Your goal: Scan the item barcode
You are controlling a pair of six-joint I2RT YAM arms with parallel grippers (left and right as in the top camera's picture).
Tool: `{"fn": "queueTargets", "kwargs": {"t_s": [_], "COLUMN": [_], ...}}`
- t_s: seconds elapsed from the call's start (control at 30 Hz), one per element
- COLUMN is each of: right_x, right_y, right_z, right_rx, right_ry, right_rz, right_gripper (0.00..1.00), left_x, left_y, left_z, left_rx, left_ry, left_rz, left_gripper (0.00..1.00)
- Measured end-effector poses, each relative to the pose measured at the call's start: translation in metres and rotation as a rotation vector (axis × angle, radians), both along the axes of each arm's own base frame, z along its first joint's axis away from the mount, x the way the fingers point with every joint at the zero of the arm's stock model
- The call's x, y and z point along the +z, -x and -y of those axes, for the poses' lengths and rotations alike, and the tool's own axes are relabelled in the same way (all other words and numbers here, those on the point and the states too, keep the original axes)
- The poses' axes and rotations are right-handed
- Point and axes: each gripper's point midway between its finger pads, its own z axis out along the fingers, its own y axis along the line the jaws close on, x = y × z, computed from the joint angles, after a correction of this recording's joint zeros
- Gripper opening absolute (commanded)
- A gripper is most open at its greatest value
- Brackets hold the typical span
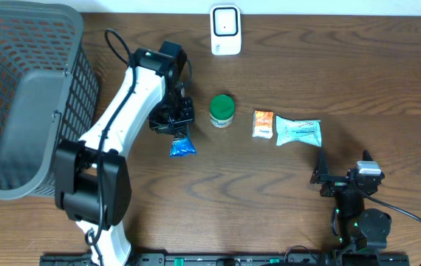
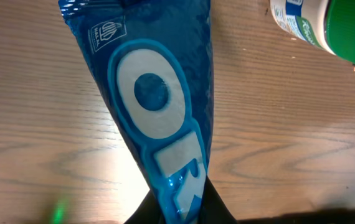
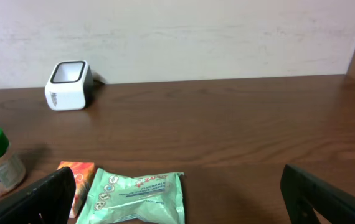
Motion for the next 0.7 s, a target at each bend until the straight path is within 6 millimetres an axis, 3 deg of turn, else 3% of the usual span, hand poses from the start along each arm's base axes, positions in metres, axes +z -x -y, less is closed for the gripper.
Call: {"fn": "queueTargets", "kwargs": {"t_s": [0.43,0.7], "right_x": [0.000,0.000], "right_y": [0.000,0.000], "right_z": [0.000,0.000], "right_rx": [0.000,0.000], "right_ry": [0.000,0.000], "right_rz": [0.000,0.000], "right_gripper": [0.99,0.99], "left_x": [0.003,0.017], "left_y": [0.027,0.032], "left_z": [0.000,0.034], "left_rx": [0.085,0.182], "left_ry": [-0.010,0.183], "left_rz": [-0.148,-0.232], "left_gripper": [0.07,0.08]}}
